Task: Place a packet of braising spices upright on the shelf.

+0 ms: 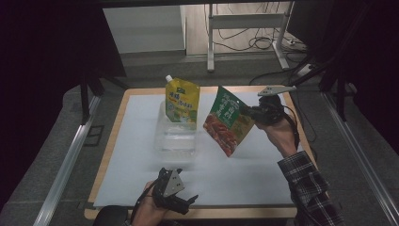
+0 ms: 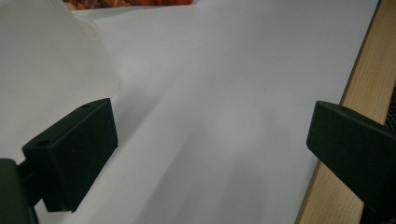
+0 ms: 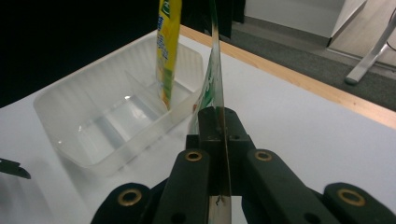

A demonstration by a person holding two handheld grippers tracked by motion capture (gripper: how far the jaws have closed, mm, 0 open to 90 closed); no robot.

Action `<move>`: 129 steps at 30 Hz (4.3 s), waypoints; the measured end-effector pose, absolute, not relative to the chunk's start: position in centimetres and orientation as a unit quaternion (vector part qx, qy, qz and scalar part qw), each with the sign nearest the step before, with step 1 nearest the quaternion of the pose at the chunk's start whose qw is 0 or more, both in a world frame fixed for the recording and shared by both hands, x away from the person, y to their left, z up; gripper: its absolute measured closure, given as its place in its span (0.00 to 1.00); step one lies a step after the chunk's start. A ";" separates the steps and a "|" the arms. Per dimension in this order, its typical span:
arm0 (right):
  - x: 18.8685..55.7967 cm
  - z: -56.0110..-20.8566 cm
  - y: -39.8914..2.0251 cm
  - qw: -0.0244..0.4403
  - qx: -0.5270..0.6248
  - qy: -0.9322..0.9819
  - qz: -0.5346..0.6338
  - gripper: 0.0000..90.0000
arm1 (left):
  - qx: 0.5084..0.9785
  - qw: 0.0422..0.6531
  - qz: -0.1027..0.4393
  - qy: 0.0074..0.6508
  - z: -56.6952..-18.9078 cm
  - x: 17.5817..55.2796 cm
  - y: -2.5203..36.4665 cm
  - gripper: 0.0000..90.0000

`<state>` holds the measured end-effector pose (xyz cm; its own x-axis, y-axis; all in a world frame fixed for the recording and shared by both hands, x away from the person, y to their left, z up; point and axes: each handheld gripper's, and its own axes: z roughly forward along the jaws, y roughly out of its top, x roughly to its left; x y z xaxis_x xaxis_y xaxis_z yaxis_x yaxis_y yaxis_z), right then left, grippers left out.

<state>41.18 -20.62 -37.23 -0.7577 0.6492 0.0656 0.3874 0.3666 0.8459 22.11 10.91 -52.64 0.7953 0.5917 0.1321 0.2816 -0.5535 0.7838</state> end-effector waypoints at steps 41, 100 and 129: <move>40.5 -31.1 -17.4 0.121 0.241 0.830 0.489 0.99 | 0.850 0.413 0.196 0.260 -52.4 22.1 11.1 0.02; 44.8 -32.7 -4.2 0.065 0.176 0.841 0.507 0.99 | 0.843 0.425 0.194 0.264 -52.1 22.2 11.5 0.00; 46.4 -36.8 -3.0 0.046 0.197 0.836 0.509 0.89 | 0.851 0.415 0.189 0.260 -52.3 22.2 11.2 0.00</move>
<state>46.39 -3.00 -36.77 -0.9181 0.3765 0.1242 0.2832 0.4034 0.8701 22.16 11.23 -52.28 0.7935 0.5991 0.1066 0.2855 -0.5212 0.8042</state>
